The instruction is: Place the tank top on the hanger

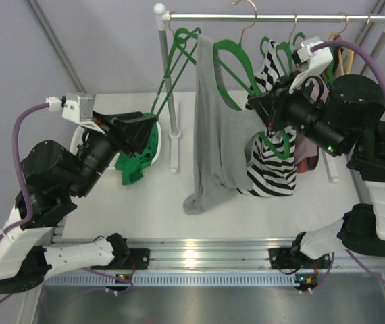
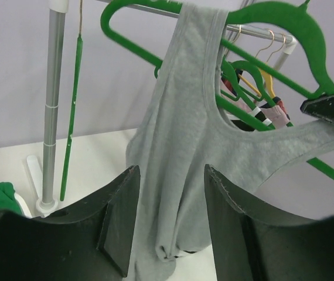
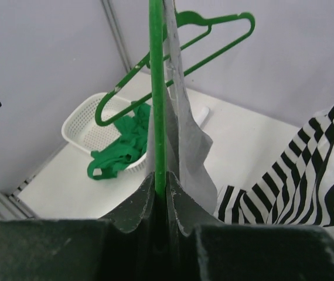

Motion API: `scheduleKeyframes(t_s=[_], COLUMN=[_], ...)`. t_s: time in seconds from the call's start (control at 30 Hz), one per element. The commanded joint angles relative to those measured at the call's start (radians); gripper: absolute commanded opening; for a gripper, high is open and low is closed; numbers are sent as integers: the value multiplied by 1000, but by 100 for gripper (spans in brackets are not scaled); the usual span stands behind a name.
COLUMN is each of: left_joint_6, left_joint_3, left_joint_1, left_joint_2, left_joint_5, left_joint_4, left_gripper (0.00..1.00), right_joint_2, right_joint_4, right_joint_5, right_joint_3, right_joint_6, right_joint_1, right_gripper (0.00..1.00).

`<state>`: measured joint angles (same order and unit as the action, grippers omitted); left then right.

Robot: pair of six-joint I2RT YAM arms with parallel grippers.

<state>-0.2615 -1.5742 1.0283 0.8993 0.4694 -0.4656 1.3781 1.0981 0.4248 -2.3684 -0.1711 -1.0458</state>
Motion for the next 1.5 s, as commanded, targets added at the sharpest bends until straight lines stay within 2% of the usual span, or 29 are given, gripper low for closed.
scheduleKeyframes(t_s=[0.0, 0.17, 0.37, 0.5, 0.6, 0.73, 0.97, 1.27, 1.47], left_joint_6=[22, 18, -1, -10, -15, -19, -28, -22, -21], left_joint_3=[-6, 40, 118, 149, 177, 204, 227, 223, 217], left_joint_1=[-2, -1, -2, -2, -2, -2, -2, -2, -2], left_joint_2=[-5, -14, -33, -36, -36, -33, -42, -37, -34], left_joint_5=[17, 40, 61, 58, 55, 49, 51, 46, 48], left_joint_4=[9, -10, -11, -7, 1, 5, 5, -5, -16], left_gripper=[53, 52, 52, 52, 52, 52, 51, 51, 51], right_joint_2=[3, -36, -120, -148, -142, -106, -13, 90, 127], right_joint_4=[-53, -130, -121, -129, -153, -204, -245, -296, -319], right_joint_5=[71, 103, 138, 54, -27, -92, -75, 14, 80], right_joint_3=[-98, 26, 259, 403, 446, 439, 315, 215, 213], right_joint_6=[54, 61, -43, -97, -100, -84, -79, -105, -102], right_joint_1=[9, 13, 35, 127, 214, 306, 398, 420, 435], right_gripper=[0, 0, 0, 0, 0, 0, 0, 0, 0])
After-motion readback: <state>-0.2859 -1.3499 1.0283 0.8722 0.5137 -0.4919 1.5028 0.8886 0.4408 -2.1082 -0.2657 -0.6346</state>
